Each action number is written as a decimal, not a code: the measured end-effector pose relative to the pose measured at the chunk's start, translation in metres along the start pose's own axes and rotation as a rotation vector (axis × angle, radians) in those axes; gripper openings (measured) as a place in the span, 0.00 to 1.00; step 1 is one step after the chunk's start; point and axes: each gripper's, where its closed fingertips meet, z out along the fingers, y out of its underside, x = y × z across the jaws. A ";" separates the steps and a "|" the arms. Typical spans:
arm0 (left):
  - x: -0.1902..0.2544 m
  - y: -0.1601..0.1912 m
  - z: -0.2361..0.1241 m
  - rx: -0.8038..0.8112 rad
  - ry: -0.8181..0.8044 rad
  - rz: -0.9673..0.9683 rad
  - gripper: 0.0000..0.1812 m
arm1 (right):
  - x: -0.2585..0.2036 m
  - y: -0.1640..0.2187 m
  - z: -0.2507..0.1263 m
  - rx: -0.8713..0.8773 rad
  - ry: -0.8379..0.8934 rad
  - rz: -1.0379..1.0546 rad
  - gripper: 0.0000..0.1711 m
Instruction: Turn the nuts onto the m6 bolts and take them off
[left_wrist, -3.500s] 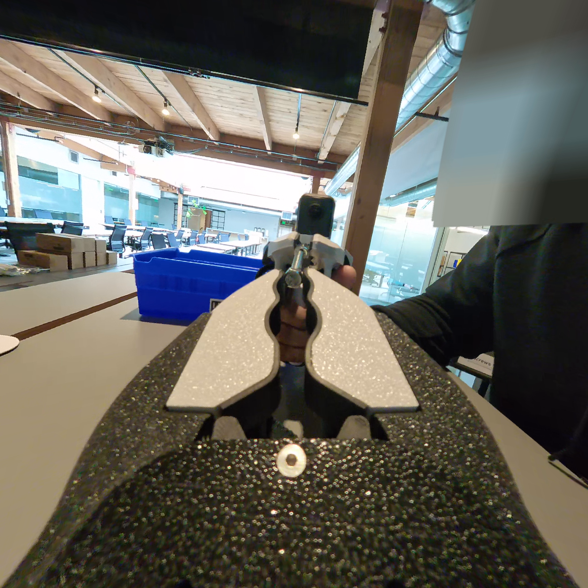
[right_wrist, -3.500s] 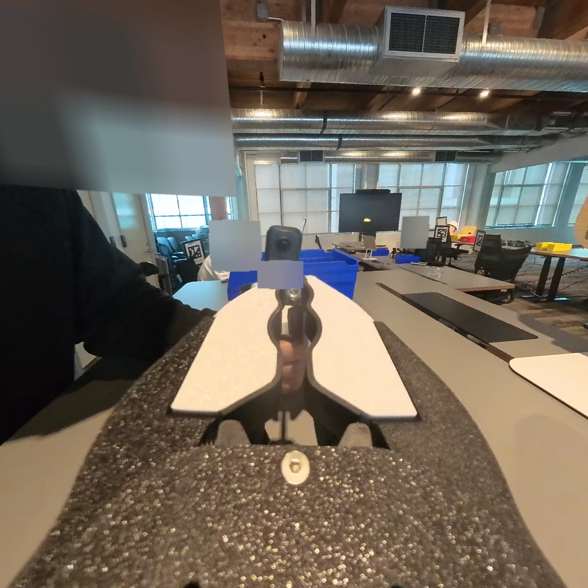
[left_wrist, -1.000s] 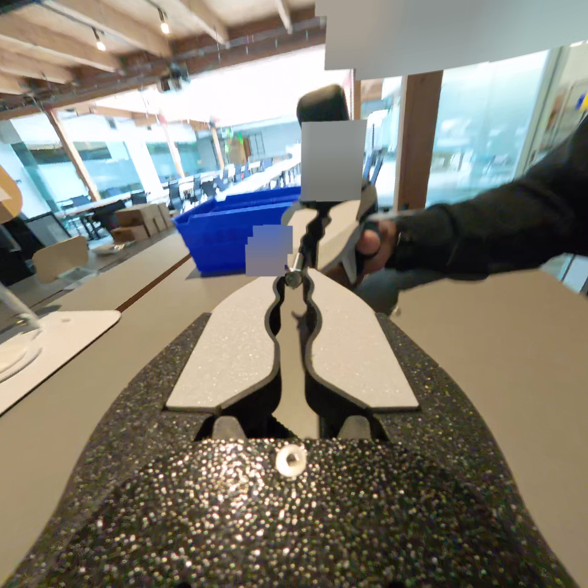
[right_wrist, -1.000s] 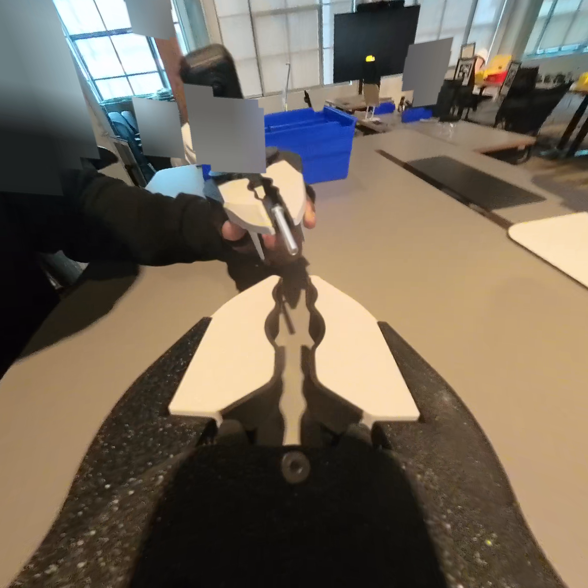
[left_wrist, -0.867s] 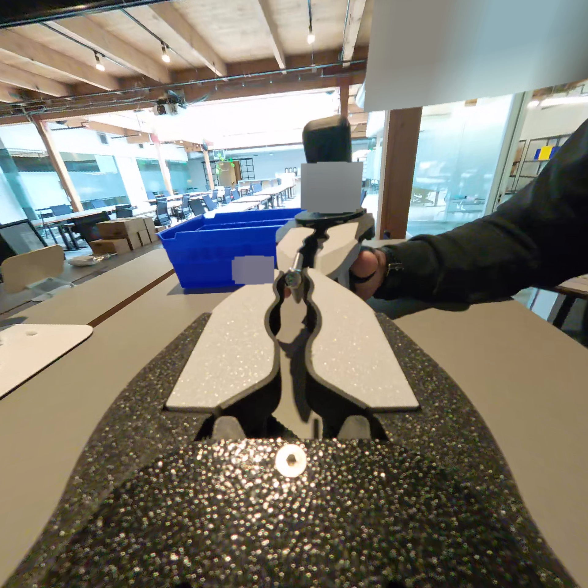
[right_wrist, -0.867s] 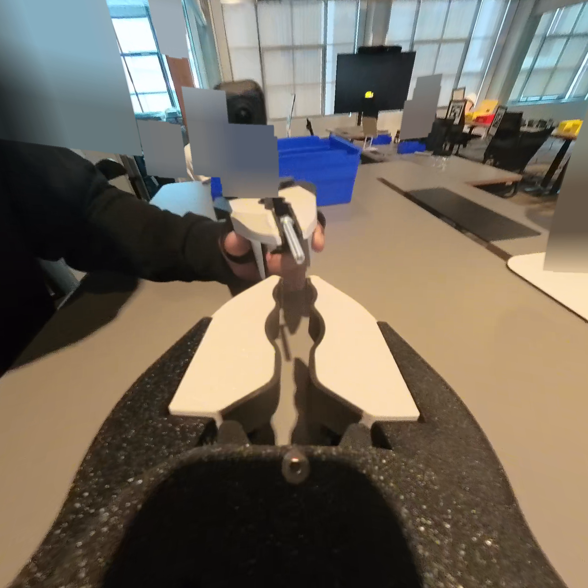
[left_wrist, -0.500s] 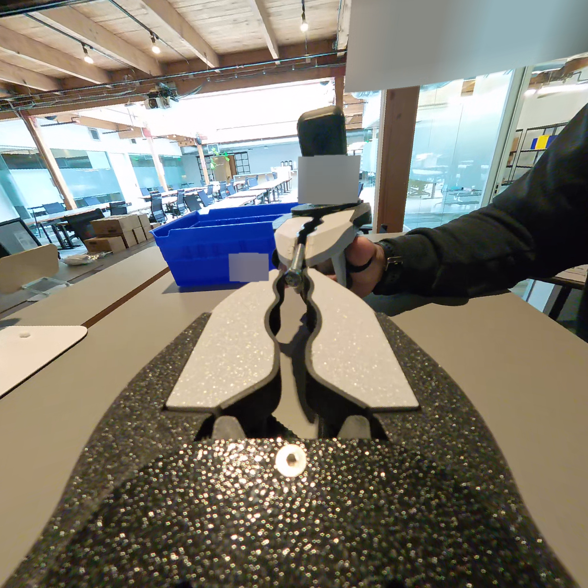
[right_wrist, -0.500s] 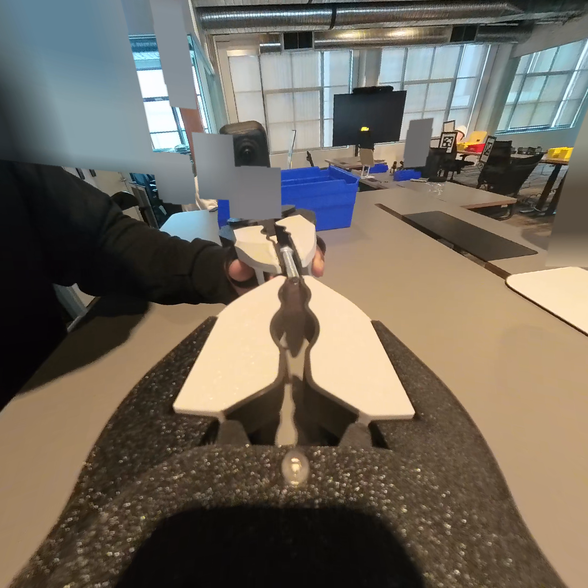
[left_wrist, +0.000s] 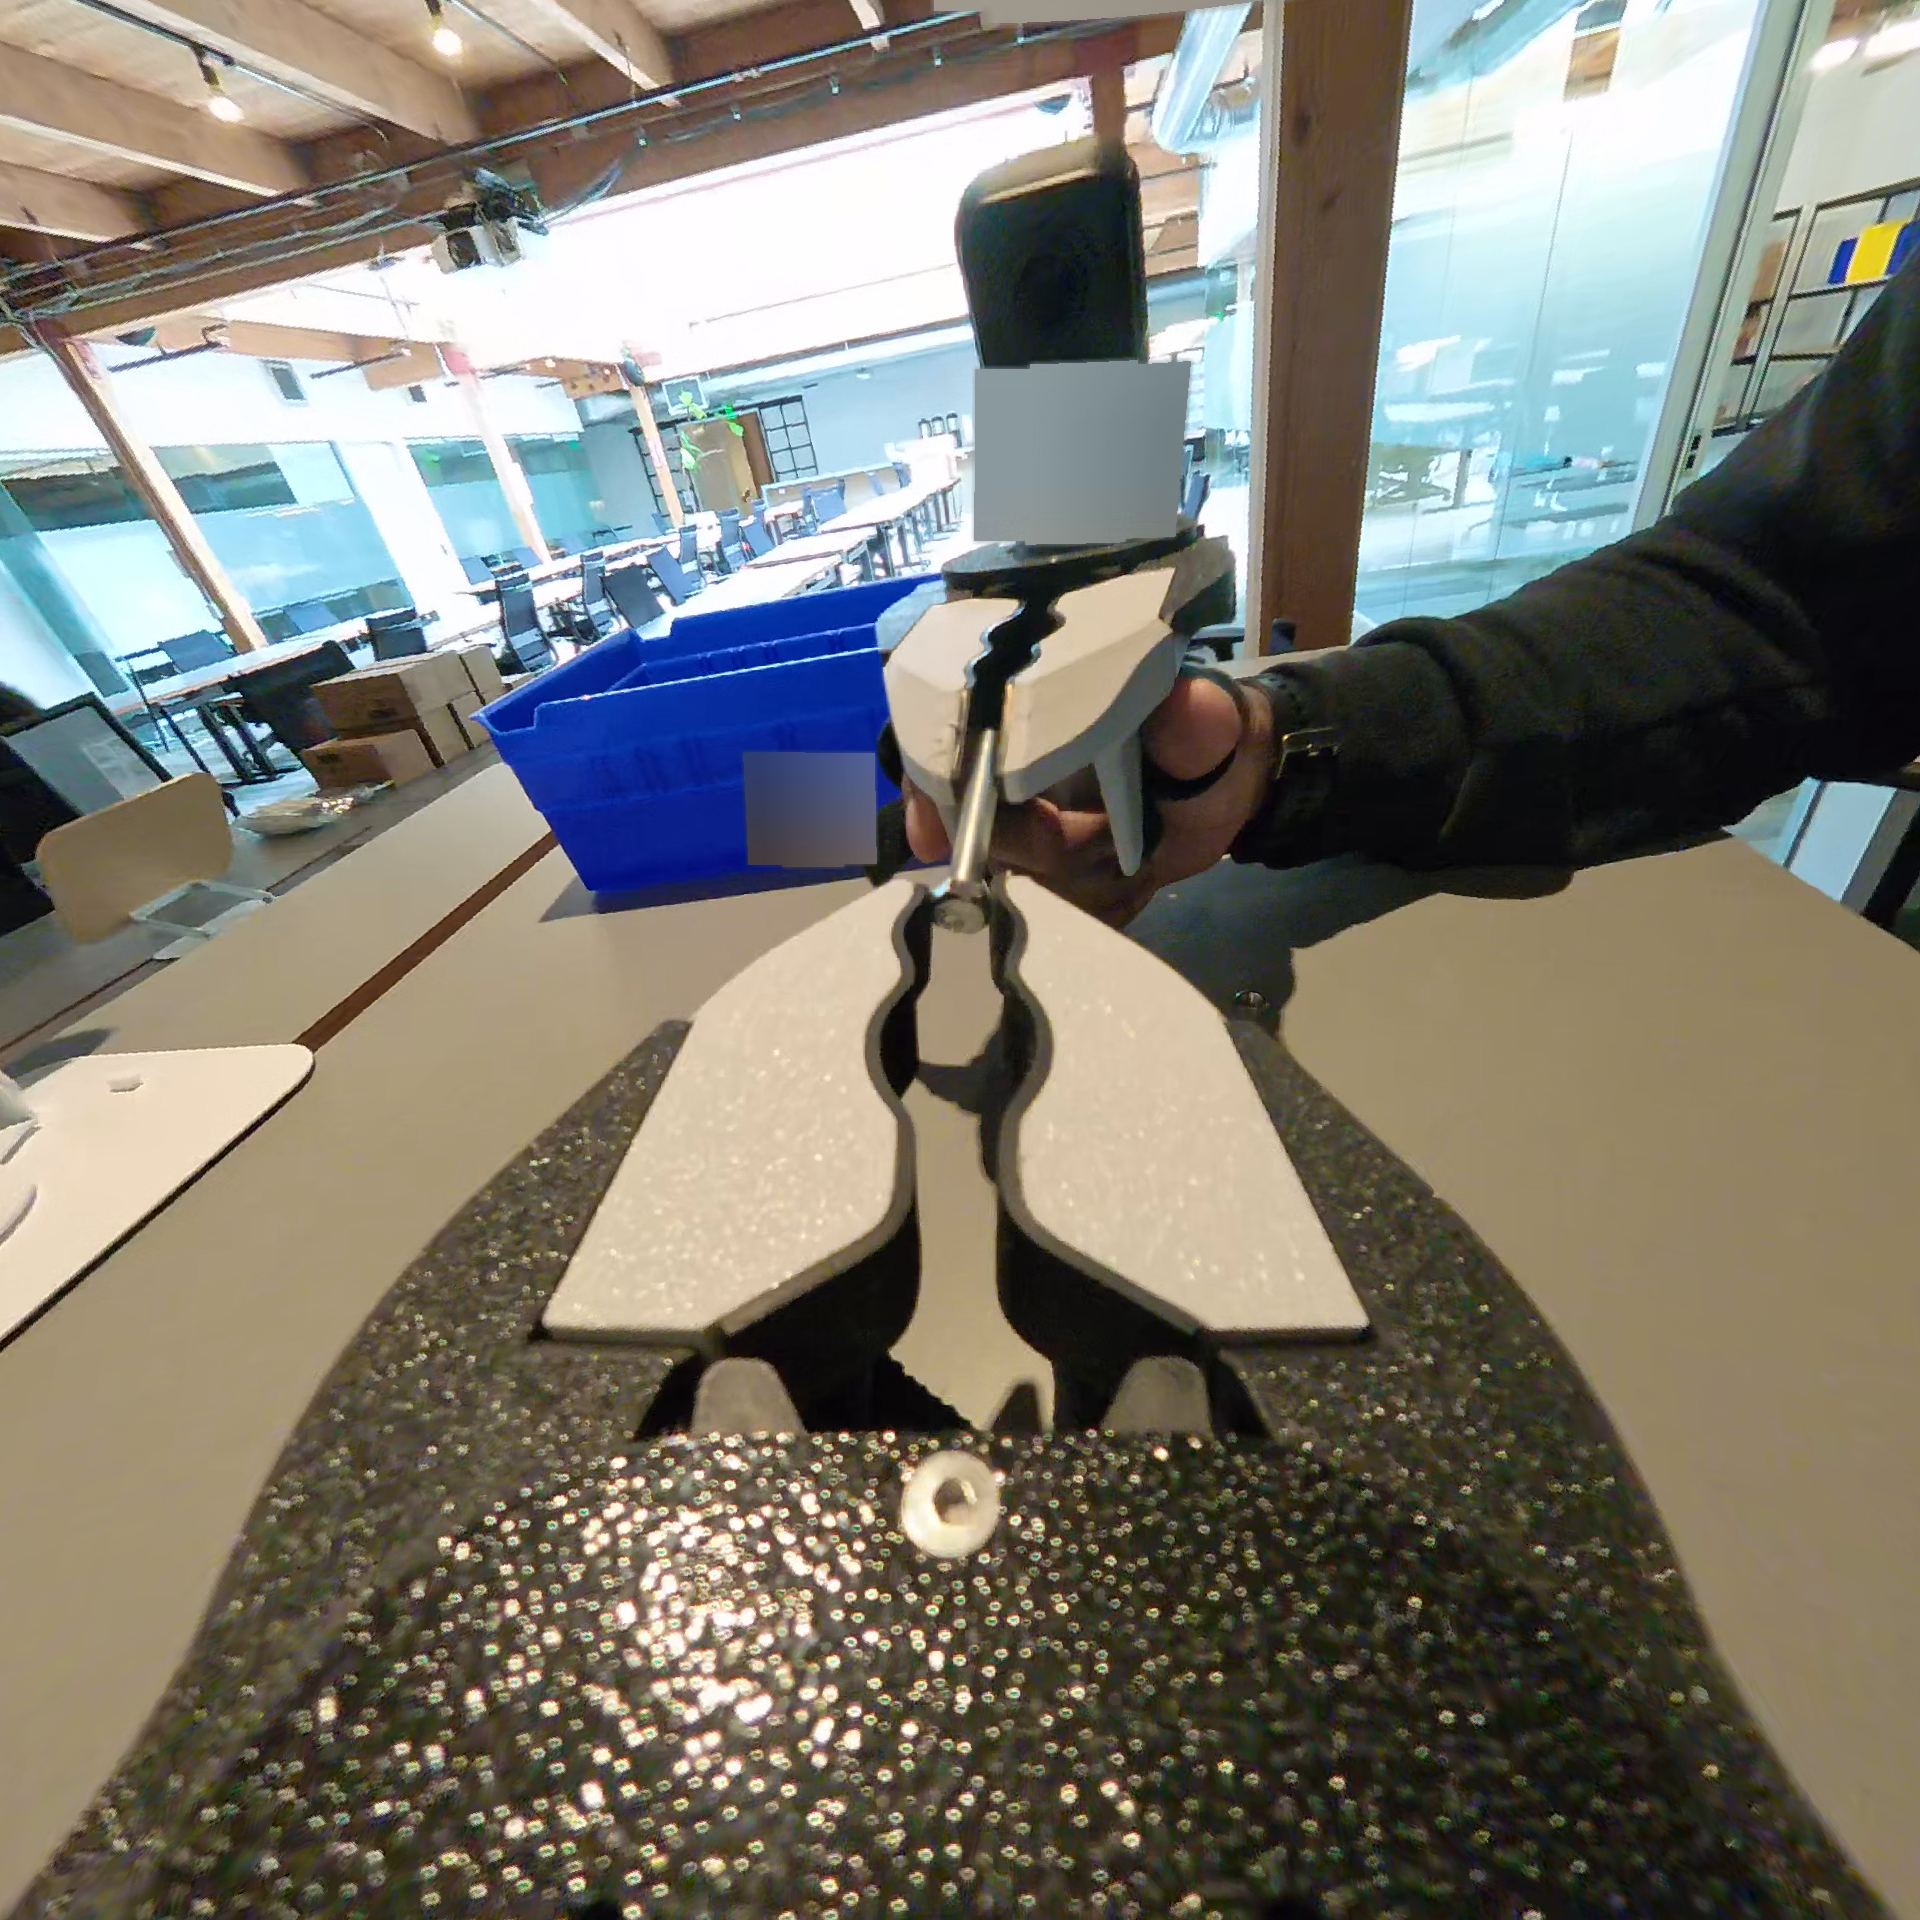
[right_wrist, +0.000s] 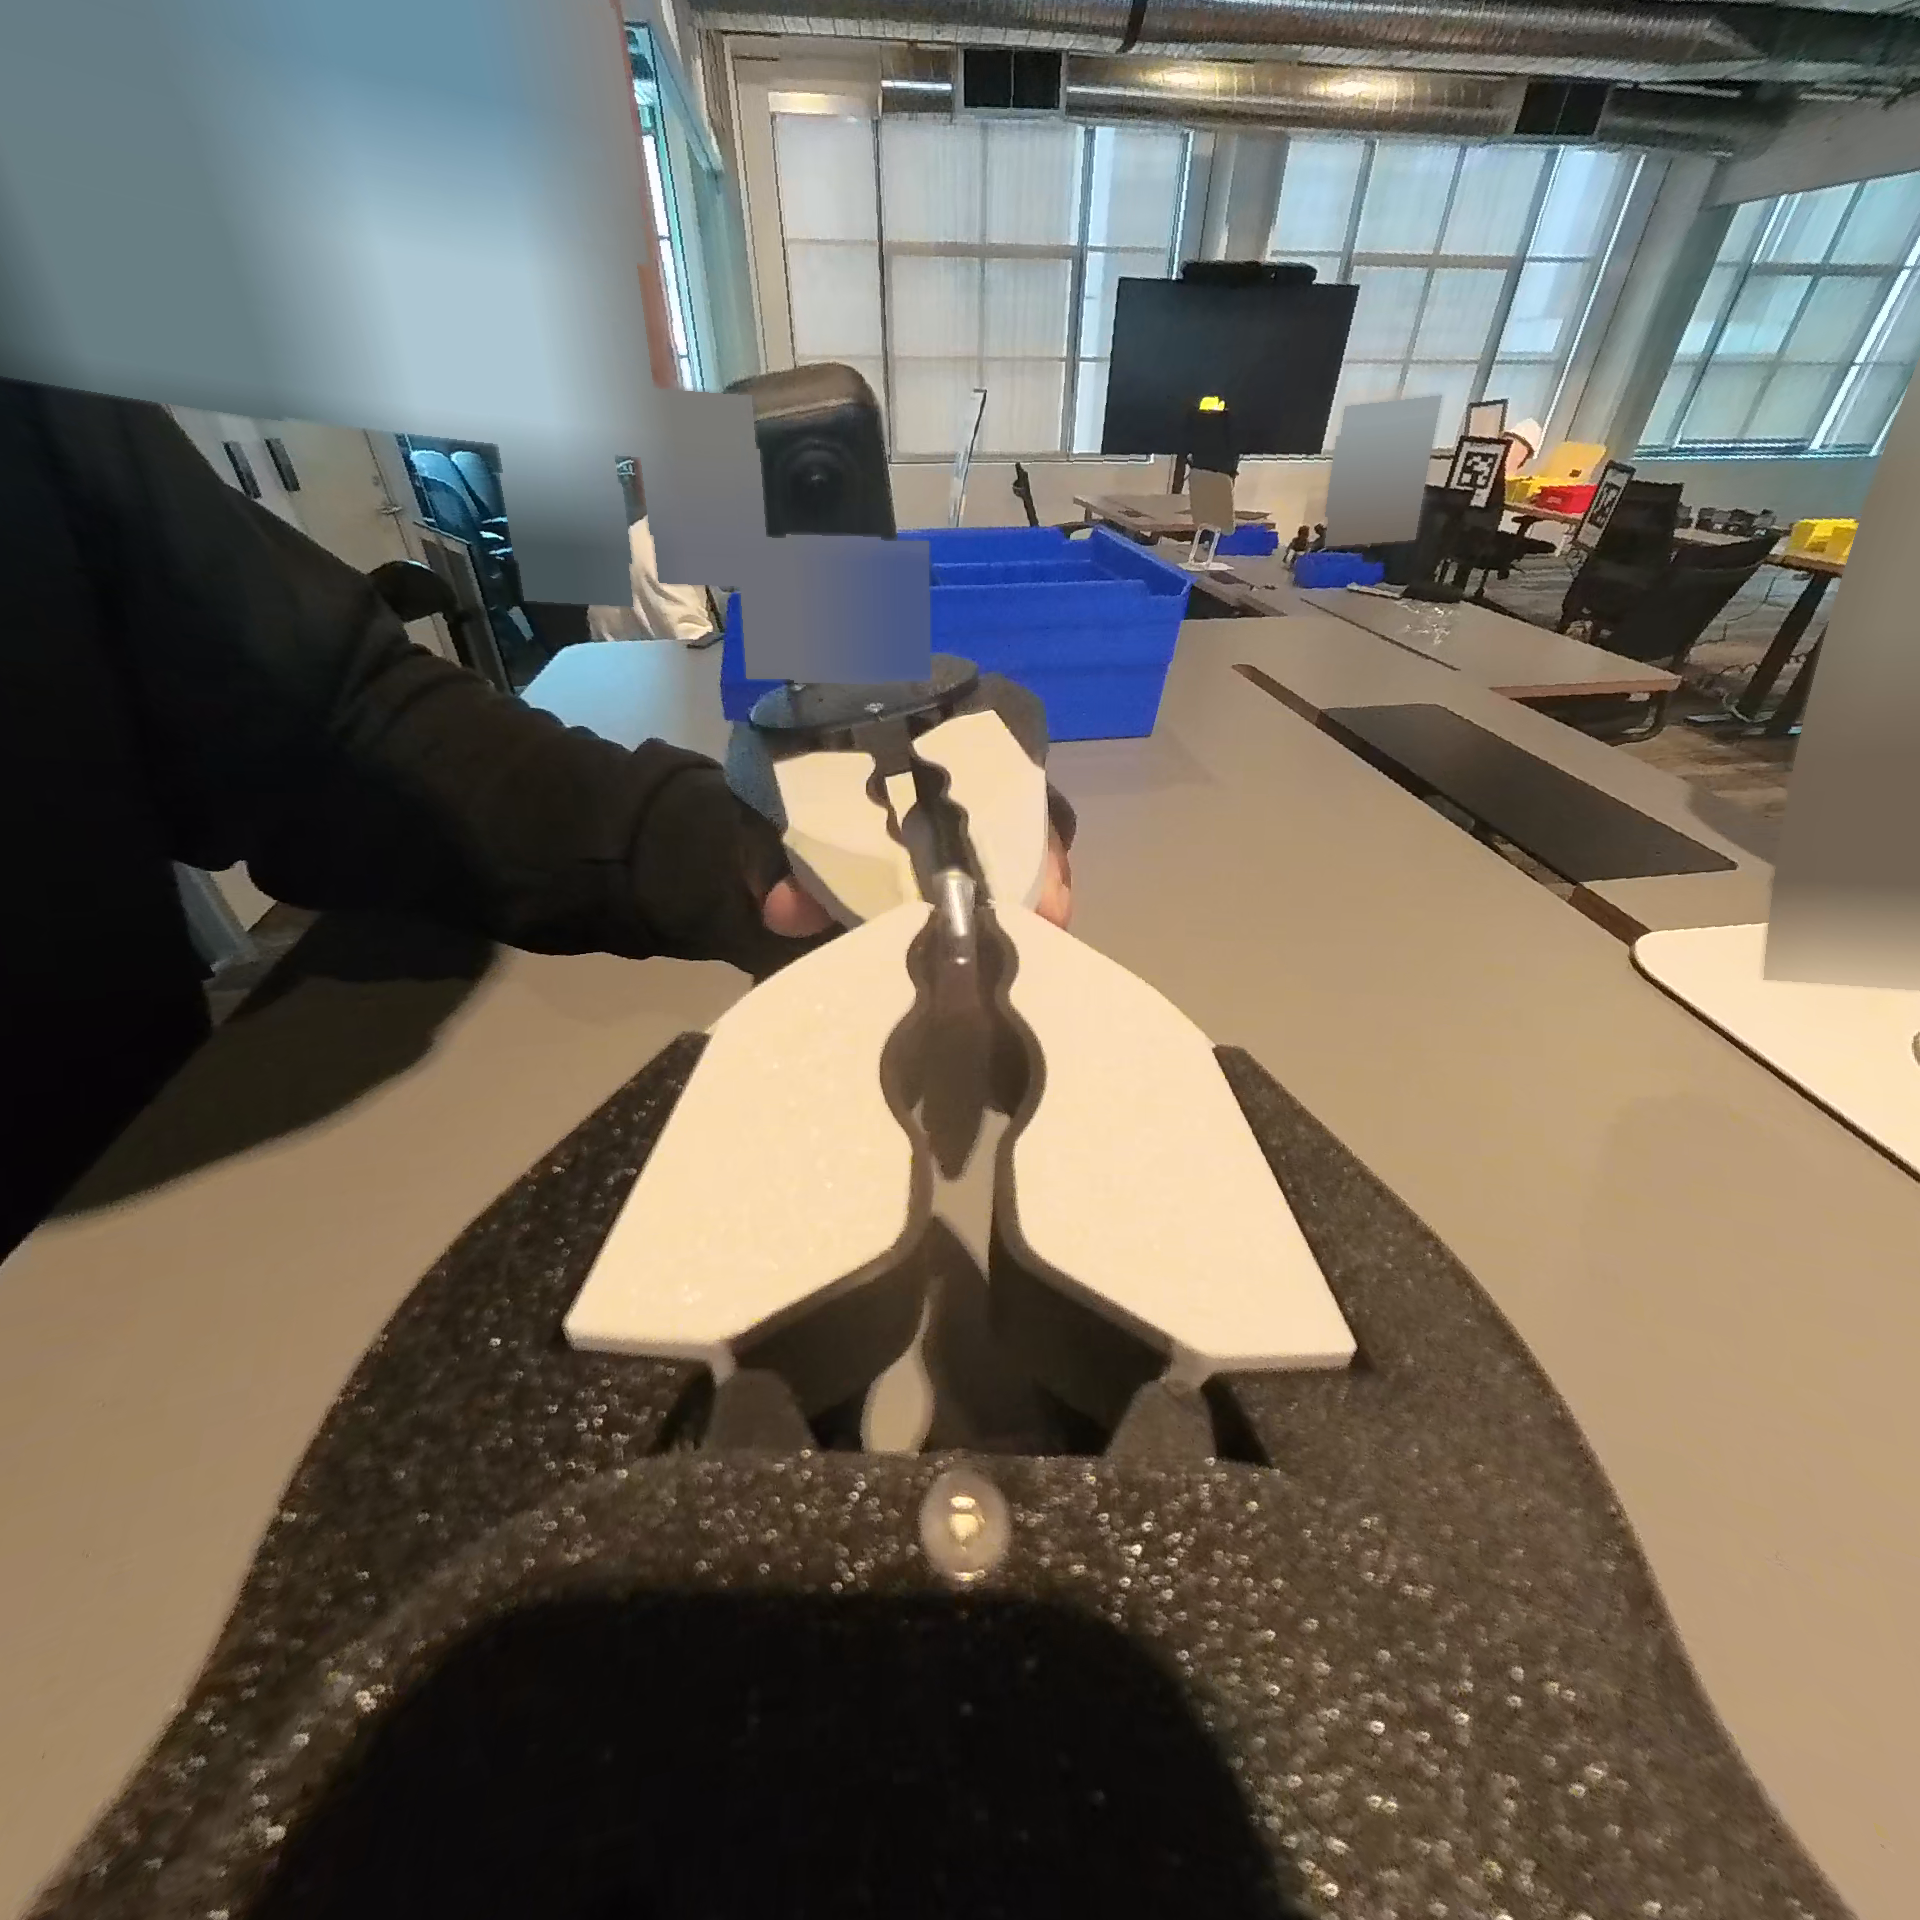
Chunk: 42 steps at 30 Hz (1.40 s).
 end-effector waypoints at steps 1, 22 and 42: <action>0.000 0.000 0.000 -0.001 0.000 0.001 0.06 | 0.000 0.000 0.000 0.002 -0.001 -0.001 0.03; 0.000 0.025 0.010 -0.174 -0.111 0.258 0.13 | 0.005 0.025 -0.001 -0.328 0.102 -0.216 0.03; -0.001 0.064 0.016 -0.452 -0.165 0.540 0.04 | 0.000 0.059 0.003 -0.579 0.114 -0.372 0.03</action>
